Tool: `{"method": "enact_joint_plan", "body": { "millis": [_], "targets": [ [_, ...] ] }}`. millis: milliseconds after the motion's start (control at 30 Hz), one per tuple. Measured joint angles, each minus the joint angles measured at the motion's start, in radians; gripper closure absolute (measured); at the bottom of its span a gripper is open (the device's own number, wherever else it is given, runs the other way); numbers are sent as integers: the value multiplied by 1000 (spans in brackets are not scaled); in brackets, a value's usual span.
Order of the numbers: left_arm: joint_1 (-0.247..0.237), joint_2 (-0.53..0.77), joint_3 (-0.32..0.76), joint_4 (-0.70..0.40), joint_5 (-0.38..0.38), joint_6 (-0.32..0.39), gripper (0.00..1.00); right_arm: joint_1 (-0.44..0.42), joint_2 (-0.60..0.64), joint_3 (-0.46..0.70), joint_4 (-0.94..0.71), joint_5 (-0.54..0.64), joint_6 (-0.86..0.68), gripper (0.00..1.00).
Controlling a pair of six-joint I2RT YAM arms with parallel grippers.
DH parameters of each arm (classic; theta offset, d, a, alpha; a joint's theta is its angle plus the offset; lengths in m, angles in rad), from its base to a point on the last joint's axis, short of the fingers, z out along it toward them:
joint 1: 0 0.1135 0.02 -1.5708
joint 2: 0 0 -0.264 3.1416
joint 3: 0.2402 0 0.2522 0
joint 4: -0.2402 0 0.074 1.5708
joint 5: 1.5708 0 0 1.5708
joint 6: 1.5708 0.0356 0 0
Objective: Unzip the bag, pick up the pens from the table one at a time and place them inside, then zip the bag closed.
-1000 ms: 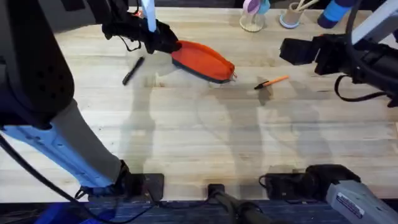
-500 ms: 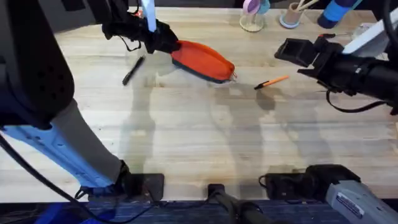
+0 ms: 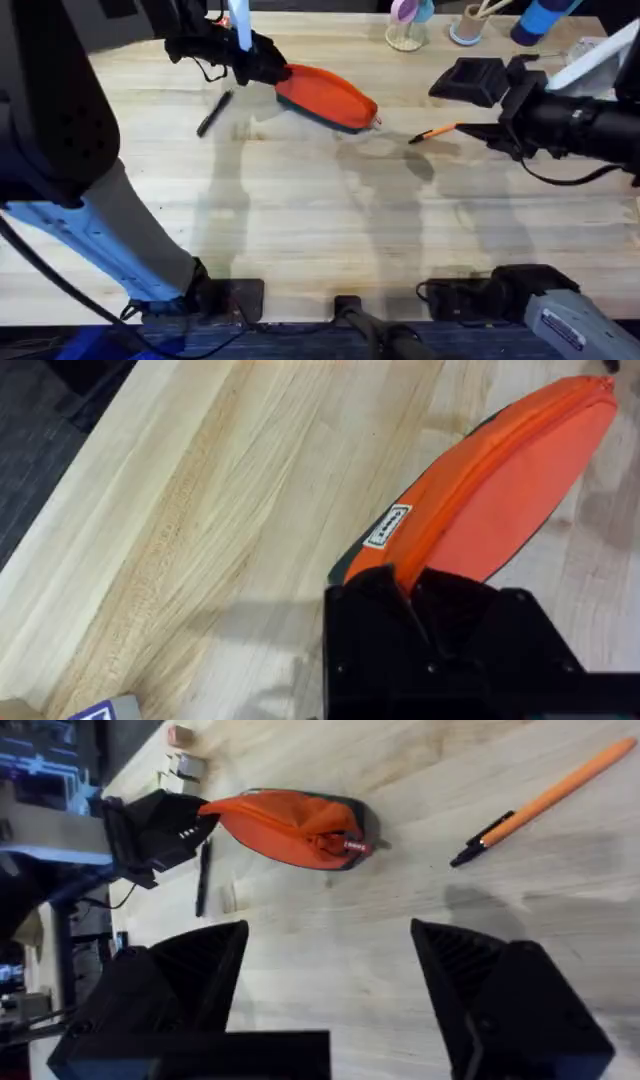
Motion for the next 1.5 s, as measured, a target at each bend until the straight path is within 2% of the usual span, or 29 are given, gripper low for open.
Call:
{"method": "enact_joint_plan", "body": {
  "millis": [200,233,333,400,433,567,900,1167,1500],
  "targets": [
    [0,0,0,0,-1,0,957,28,76,0,0,0,21,5],
    [0,0,0,0,-2,0,957,62,140,0,17,0,63,5],
    [0,0,0,0,-2,0,957,87,182,0,66,8,91,5],
    [-1,0,0,1,-2,0,958,160,229,0,191,129,172,5],
    [-1,0,0,1,-2,0,958,165,229,0,211,135,181,5],
    [-1,0,0,2,-2,0,958,169,229,-27,281,151,217,5],
    [-1,0,0,3,-2,0,958,169,229,-193,505,109,275,5],
    [-1,0,0,3,-3,0,957,169,238,-237,526,105,312,6],
    [-1,0,0,3,-2,0,957,169,347,-237,546,105,339,10]
  ]
}}
